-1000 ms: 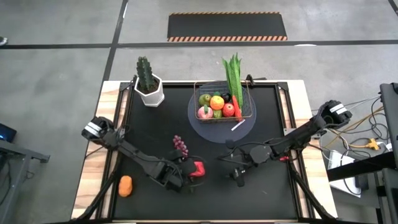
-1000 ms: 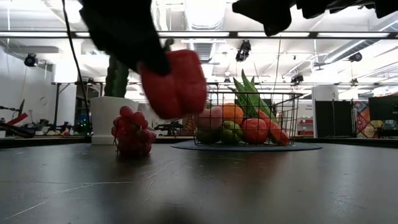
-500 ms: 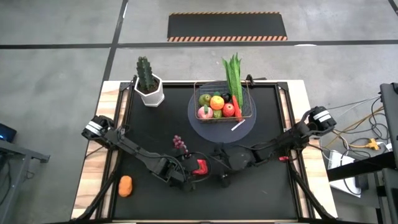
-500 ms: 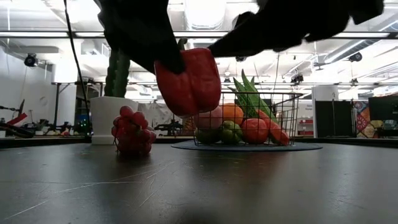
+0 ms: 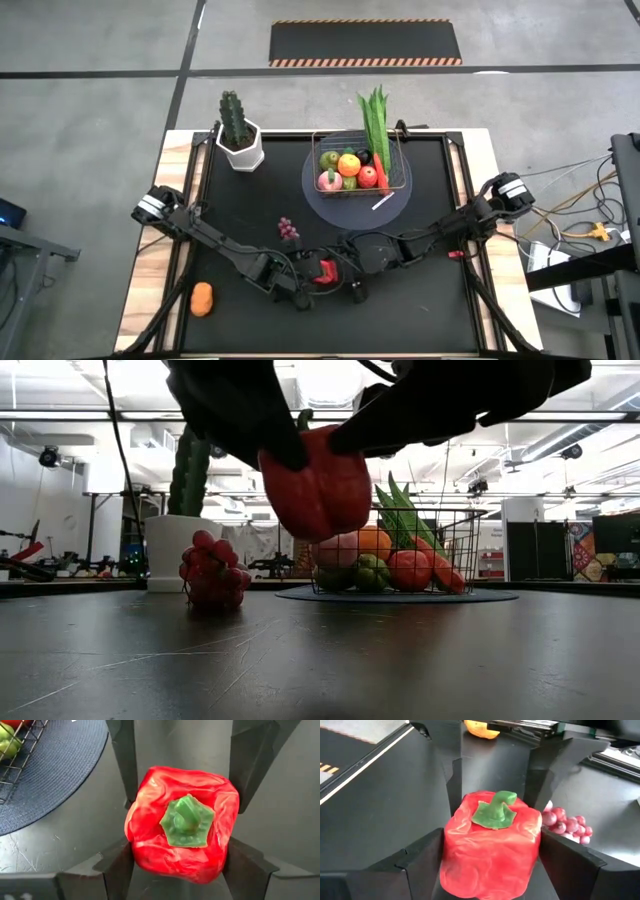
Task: Build produce basket
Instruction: Put the red bell pepper into the gold wire basket
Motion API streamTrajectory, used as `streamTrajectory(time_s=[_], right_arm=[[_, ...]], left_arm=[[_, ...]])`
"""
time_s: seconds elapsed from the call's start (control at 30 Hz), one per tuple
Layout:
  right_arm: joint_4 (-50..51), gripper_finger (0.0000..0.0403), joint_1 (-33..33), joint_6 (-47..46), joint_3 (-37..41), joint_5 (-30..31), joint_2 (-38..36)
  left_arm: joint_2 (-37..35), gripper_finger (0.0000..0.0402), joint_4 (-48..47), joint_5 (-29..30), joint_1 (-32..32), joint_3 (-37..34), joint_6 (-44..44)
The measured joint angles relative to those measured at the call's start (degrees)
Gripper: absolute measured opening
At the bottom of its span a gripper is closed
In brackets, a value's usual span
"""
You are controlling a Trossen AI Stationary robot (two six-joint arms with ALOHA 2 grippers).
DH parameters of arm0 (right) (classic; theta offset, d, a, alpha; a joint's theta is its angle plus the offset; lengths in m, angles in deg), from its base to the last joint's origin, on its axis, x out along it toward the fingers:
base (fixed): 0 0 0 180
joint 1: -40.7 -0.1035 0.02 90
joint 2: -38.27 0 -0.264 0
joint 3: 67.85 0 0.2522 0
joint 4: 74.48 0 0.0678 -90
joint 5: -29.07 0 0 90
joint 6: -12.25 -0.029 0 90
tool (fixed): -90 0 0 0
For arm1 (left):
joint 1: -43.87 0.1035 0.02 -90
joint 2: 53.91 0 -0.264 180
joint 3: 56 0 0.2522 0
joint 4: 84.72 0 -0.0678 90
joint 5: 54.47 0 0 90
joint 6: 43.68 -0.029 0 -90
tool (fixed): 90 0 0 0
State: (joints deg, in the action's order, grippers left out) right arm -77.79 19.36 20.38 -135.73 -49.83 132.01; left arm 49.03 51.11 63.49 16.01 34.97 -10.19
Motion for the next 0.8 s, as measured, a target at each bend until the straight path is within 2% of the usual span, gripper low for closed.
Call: streamTrajectory(time_s=[0.1, 0.23, 0.47, 0.63, 0.73, 0.8], right_arm=[[0.19, 0.0269, 0.04, 0.14, -0.03, 0.04, 0.06], [0.55, 0.0226, 0.24, 0.05, 0.01, -0.55, -0.31], [4.3, 0.0223, 0.49, -0.17, 0.08, -0.73, -1.41], [11.92, 0.0231, 1.13, -1.49, 0.1, -0.62, -5.45], [17.12, 0.0229, 2.34, -2.92, 0.14, -0.39, -9.15], [19.12, 0.0229, 3.57, -4.23, 0.14, 2.03, -11.89]], left_arm=[[0.0, 0.0241, 0.2, 0.04, 0.06, 0.0, -1.15], [0.0, 0.0273, 0.5, 0.35, 0.06, 0.0, -2.16], [-0.58, 0.0342, 1.4, 1.06, 0.11, 0.15, -10.35], [-3.78, 0.0353, 0.93, 1.54, 0.11, -0.53, -18.37], [-6.7, 0.0354, 0.9, 5.14, 0.02, -2.16, -22.09], [-8.56, 0.0354, 0.6, 8.07, -0.11, -3.35, -23.86]])
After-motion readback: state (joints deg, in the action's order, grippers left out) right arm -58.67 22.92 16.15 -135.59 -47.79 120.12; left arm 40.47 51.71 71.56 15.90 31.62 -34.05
